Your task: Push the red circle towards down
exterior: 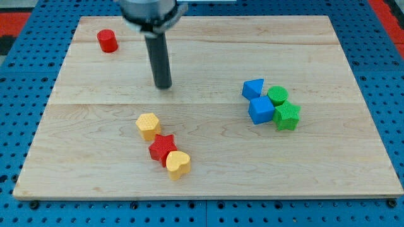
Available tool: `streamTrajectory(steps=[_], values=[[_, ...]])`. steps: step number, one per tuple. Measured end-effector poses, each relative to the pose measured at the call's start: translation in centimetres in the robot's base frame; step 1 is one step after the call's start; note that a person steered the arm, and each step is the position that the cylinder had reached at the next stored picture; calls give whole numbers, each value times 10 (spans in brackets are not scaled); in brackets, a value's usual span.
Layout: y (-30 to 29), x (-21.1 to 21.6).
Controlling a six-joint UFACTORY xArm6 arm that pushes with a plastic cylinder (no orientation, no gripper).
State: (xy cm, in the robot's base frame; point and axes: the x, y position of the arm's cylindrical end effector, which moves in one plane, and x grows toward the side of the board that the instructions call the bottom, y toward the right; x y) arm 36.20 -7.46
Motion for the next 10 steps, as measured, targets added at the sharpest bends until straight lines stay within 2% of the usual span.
streamTrajectory(steps=[1,2,3,4,5,6,7,8,9,10], values=[[-8,-97],[-90,-149],[-168,-128],[-142,-57],[-122,-82],[-118,-137],[-55,-74],[-49,-11],[-56,-66],[-85,-37]])
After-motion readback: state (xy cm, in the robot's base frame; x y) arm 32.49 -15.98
